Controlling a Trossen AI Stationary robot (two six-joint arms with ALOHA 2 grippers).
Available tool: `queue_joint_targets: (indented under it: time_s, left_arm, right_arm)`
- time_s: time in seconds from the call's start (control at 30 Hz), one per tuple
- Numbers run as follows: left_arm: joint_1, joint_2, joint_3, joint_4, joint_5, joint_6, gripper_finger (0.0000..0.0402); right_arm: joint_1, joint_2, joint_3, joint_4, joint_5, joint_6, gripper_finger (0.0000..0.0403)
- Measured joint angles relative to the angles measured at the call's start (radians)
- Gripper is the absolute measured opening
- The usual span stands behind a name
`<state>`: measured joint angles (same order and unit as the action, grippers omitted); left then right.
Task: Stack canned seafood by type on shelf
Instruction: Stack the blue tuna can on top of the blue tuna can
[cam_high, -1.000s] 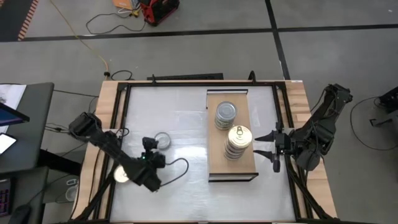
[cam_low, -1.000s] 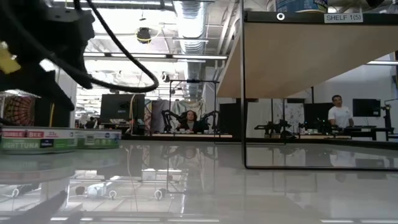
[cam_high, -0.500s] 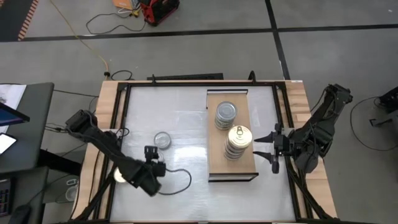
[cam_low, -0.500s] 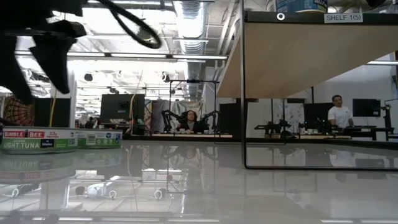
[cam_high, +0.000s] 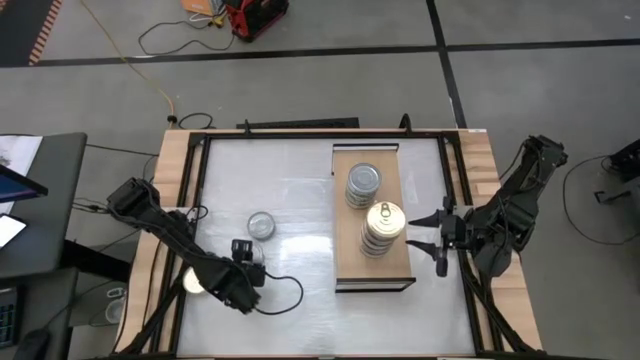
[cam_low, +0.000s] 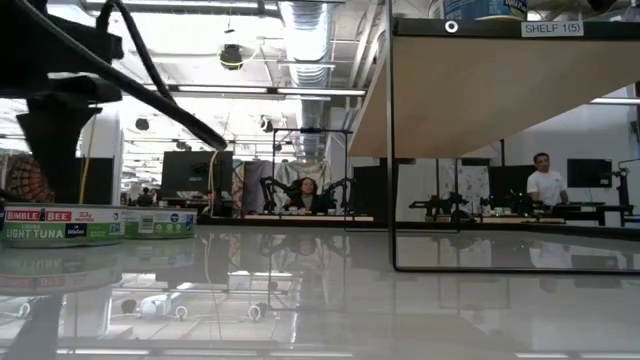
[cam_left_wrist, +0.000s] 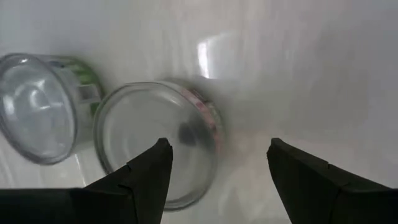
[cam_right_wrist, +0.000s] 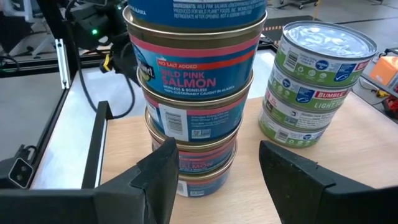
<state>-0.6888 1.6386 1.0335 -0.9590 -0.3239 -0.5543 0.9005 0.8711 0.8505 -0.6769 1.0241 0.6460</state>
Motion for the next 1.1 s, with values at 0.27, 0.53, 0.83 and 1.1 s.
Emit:
queue_joint_targets:
  time_s: [0.27, 0.53, 0.83, 1.1]
  left_arm:
    - [-0.004, 0.0, -0.072, 0.009, -0.237, 0.022, 0.0251]
    - [0.034, -0.003, 0.017, -0.153, -0.082, 0.033, 0.0251]
    - [0.004, -0.003, 0.058, -0.287, 0.305, 0.087, 0.0251]
    - [-0.023, -0.003, 0.019, -0.371, 0.318, 0.053, 0.025]
  right_arm:
    - [0.0, 0.0, 0.0, -0.003, 0.0, -0.002, 0.0246]
    - [0.0, 0.0, 0.0, -0.002, 0.0, 0.0, 0.0246]
    - [0.003, 0.0, 0.0, 0.006, 0.0, 0.0, 0.0246]
    - [0.0, 0.0, 0.0, 0.004, 0.0, -0.001, 0.0246]
